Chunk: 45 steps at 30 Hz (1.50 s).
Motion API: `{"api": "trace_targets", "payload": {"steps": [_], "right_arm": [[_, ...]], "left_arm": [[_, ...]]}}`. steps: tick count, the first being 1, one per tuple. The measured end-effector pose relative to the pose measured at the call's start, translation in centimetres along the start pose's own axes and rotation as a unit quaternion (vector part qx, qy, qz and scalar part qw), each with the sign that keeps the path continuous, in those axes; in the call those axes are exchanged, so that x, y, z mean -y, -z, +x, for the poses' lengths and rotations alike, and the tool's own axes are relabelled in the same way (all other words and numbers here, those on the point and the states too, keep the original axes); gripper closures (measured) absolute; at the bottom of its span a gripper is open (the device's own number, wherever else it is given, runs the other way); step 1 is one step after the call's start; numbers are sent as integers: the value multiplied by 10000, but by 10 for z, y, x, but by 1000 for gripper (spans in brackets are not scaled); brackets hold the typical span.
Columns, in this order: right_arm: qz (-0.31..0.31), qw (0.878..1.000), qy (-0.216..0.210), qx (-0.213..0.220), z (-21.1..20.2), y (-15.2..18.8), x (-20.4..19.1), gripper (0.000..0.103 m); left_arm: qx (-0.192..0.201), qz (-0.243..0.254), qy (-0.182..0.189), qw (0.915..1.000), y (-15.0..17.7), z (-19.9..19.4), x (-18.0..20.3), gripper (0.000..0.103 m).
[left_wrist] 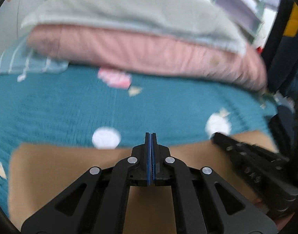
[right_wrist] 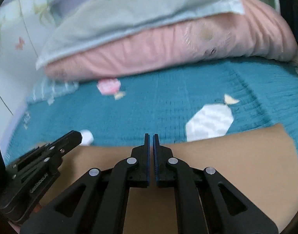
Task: Fold large clothes
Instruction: 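Smooth the folded shirt with both tools, then lift them away, then grasp the folded tan shirt edge with the right tool and lift it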
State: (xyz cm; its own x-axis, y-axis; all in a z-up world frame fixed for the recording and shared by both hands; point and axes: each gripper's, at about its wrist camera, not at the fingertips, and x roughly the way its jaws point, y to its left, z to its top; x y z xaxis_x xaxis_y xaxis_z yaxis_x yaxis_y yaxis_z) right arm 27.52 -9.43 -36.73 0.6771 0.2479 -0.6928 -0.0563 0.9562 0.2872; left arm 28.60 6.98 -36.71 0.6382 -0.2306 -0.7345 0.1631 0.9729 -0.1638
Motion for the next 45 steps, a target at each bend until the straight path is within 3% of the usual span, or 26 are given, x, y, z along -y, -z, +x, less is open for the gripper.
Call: {"api": "trace_targets", "payload": {"steps": [2, 4, 6, 8, 10, 12, 14, 18, 22, 28, 29, 30, 31, 32, 33, 34, 40, 45], "right_arm": [[240, 9997, 15, -34, -1, 2, 24, 103], [307, 9991, 279, 98, -11, 5, 54, 103], [460, 9973, 549, 162, -22, 9, 93, 103], [720, 9960, 487, 201, -31, 11, 123, 103], [604, 9919, 1072, 326, -43, 8, 141, 103], [914, 9846, 1470, 251, -54, 10, 169, 99], [1377, 9789, 1492, 234, -67, 15, 195, 99], [1323, 9750, 1749, 350, -104, 22, 204, 98], [1540, 9778, 1408, 186, -136, 33, 195, 98], [1270, 9858, 1097, 95, -177, 43, 155, 97], [1228, 9871, 1028, 58, -182, 44, 150, 94], [1152, 9883, 1002, 14, -189, 46, 142, 74], [1122, 9883, 1030, 38, -196, 48, 138, 37], [1106, 9879, 1071, 156, -204, 50, 133, 22], [1094, 9873, 1099, 352, -216, 54, 130, 11], [1099, 9873, 1075, 389, -222, 55, 129, 9], [1483, 9860, 758, -67, -227, 65, 143, 9], [1623, 9849, 440, -410, -220, 70, 154, 9]], "left_arm": [[-86, -446, -34, 9990, 6, 0, -29, 100], [225, -958, -391, 9944, 8, -19, -70, 100], [305, -1266, -487, 9903, 10, -30, -103, 100], [359, -1592, -691, 9842, 13, -42, -140, 100], [263, -1611, -1107, 9804, 12, -49, -160, 100], [141, -2184, -1080, 9698, 17, -62, -198, 100], [226, -2098, -1446, 9667, 20, -82, -211, 100], [133, -1598, -1665, 9729, 20, -109, -201, 100], [73, -1177, -1755, 9774, 19, -135, -175, 100], [-14, -812, -1627, 9833, 24, -171, -129, 100], [-34, -761, -1573, 9846, 25, -178, -118, 99], [-57, -732, -1543, 9853, 27, -183, -112, 98], [-80, -713, -1533, 9856, 28, -187, -107, 85], [-99, -644, -1605, 9849, 29, -192, -96, 55], [-64, -579, -1712, 9835, 30, -197, -90, 39], [18, -506, -1830, 9818, 31, -202, -82, 22], [-71, -279, -1722, 9846, 33, -218, -43, 22], [-197, -318, -1543, 9873, 37, -221, -20, 14]]}}
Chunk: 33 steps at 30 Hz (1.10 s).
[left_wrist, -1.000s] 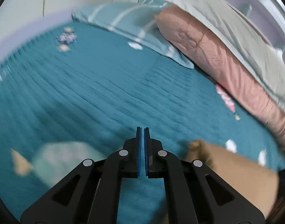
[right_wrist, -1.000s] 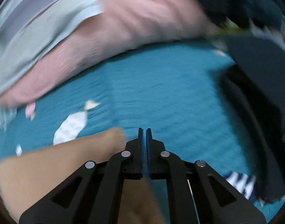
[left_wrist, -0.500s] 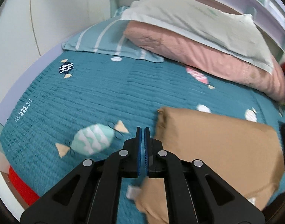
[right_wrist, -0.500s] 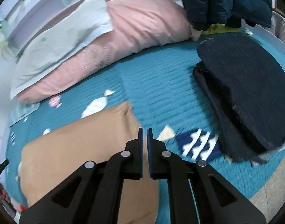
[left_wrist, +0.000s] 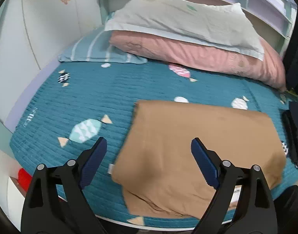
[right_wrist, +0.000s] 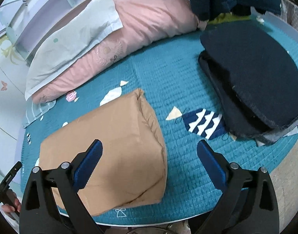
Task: Fold large clothes
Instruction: 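Grasp the folded tan shirt edge with the right tool and lift it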
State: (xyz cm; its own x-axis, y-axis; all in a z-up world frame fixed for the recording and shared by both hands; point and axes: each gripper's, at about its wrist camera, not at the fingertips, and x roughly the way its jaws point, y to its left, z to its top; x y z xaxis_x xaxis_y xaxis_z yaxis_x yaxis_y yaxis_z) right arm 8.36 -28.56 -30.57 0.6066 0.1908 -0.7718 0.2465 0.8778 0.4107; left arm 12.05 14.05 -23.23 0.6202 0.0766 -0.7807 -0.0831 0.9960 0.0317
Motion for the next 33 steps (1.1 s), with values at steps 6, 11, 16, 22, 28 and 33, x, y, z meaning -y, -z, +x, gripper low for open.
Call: {"api": "trace_targets", "payload": {"steps": [6, 11, 16, 22, 28, 33], "right_arm": [[196, 9965, -348, -736, 29, -3, 16, 9], [547, 9898, -573, -1180, 60, -1, 33, 9], [848, 9754, -1138, -1689, 89, 7, 33, 17], [1313, 9570, -1369, -2195, 116, 27, 37, 29], [1202, 9586, -1708, -1936, 93, 22, 25, 74], [1073, 9496, -2271, -1875, 84, 13, 10, 68]], "left_arm": [[-357, 117, 102, 9992, 8, 3, 30, 13], [-648, 215, 78, 9976, 16, 14, 49, 13], [-960, 31, 161, 9952, 19, 24, 54, 13], [-1093, 104, -66, 9939, 18, 31, 60, 13], [-1111, 276, -369, 9927, 21, 33, 58, 13], [-1144, 289, -324, 9925, 24, 35, 60, 13]]}}
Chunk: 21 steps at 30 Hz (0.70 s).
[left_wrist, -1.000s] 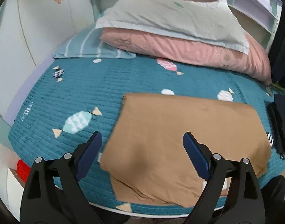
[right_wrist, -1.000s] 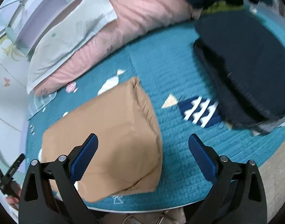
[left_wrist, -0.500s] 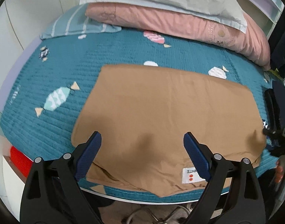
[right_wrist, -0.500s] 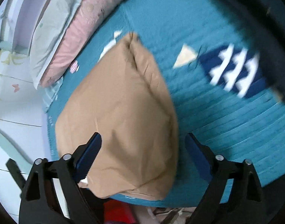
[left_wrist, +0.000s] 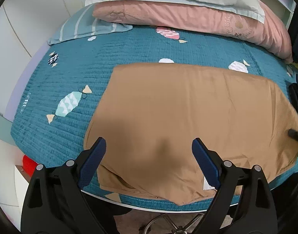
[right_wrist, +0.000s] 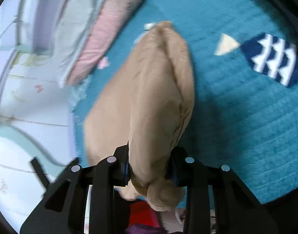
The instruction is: Fold large clothes
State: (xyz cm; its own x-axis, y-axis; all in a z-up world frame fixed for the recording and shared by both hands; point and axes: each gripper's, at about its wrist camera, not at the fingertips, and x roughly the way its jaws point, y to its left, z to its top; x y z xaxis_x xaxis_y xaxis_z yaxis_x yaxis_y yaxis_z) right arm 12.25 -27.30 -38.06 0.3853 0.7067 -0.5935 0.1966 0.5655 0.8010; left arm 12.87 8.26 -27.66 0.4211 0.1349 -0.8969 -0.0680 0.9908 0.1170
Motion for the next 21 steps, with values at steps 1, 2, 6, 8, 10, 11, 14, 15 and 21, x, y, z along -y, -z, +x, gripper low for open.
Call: {"api": "trace_targets", "payload": {"steps": [1, 2, 6, 8, 10, 11, 14, 15, 21], "right_arm": [[60, 9999, 91, -55, 5, -2, 3, 50], [164, 9994, 294, -115, 11, -4, 8, 42], [583, 9955, 731, -134, 39, -4, 32, 38], [602, 9957, 705, 32, 38, -2, 32, 39], [426, 9946, 943, 107, 36, 1, 23, 60], [333, 9934, 1084, 152, 34, 3, 17, 63], [24, 9928, 1122, 423, 28, 6, -10, 81], [-124, 9914, 1191, 534, 24, 7, -23, 82], [-729, 9875, 1169, 766, 14, 15, -65, 84]], "left_arm": [[0, 18, 17, 10000, 0, 0, 1, 13], [0, 27, 15, 10000, 0, 0, 1, 13], [39, 42, -17, 10000, -2, -2, 3, 13], [69, 47, 26, 10000, -4, -4, 4, 13], [104, 94, 12, 9999, -5, -4, 7, 13], [111, 145, -3, 9998, -6, -4, 10, 13], [113, 285, -52, 9995, -7, -3, 19, 13], [110, 331, -69, 9994, -7, -2, 21, 13], [115, 519, 92, 9985, -13, 2, 40, 13]]}}
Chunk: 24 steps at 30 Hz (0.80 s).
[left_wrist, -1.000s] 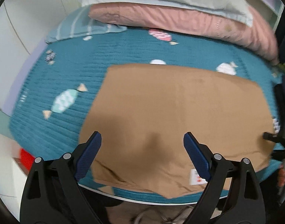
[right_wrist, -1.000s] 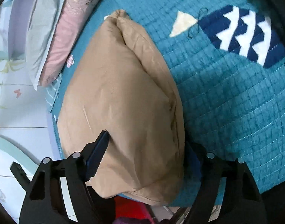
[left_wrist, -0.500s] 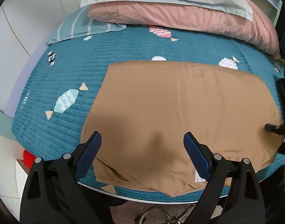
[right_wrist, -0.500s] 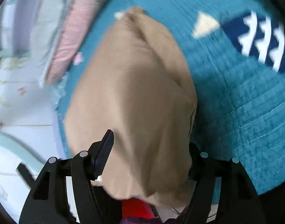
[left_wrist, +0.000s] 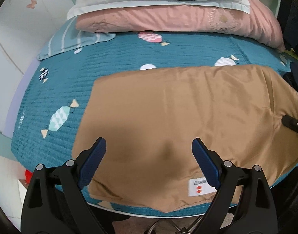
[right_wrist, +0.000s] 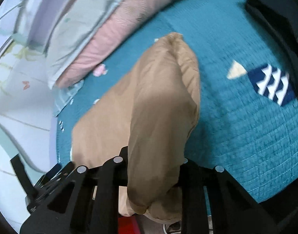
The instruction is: Fold large clothes
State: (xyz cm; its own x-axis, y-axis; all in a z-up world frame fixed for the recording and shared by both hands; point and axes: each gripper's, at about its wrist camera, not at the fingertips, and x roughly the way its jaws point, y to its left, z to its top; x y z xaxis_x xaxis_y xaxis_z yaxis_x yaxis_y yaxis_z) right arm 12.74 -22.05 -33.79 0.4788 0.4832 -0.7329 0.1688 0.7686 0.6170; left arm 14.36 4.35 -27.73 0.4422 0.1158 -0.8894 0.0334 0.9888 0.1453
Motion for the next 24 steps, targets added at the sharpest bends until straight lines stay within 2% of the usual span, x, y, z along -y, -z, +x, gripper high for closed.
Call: {"api": "trace_targets", "payload": {"steps": [7, 8, 10, 11, 12, 13, 14, 16, 20, 24], "right_arm": [[-592, 9977, 316, 20, 2, 6, -23, 84], [-586, 9978, 322, 5, 4, 7, -23, 84], [-540, 9980, 326, -7, -1, 10, -14, 84], [-514, 9981, 337, -12, -2, 10, -13, 84], [-483, 9982, 353, -21, -2, 10, -11, 84], [-466, 9982, 369, -28, -1, 10, -10, 84], [-462, 9982, 372, -32, -2, 11, -9, 84], [-436, 9982, 407, -46, -1, 10, -7, 84], [-385, 9980, 494, -77, 2, 10, -3, 84], [-375, 9970, 666, -139, 11, 11, 4, 84]], "left_arm": [[43, 4, 731, 9973, -35, 7, 17, 14], [55, -20, 900, 9959, -47, 10, 20, 19], [9, -44, 1113, 9938, -70, 19, 26, 37], [-73, -58, 1215, 9926, -84, 26, 29, 49], [-175, -107, 1302, 9913, -99, 34, 32, 67], [-333, -186, 1373, 9898, -114, 44, 34, 76], [-440, -265, 1474, 9877, -124, 51, 35, 90], [-613, -428, 1778, 9812, -147, 67, 38, 99], [-1131, -512, 2050, 9709, -171, 104, 48, 103], [-1770, -399, 1816, 9665, -165, 157, 64, 103]]}}
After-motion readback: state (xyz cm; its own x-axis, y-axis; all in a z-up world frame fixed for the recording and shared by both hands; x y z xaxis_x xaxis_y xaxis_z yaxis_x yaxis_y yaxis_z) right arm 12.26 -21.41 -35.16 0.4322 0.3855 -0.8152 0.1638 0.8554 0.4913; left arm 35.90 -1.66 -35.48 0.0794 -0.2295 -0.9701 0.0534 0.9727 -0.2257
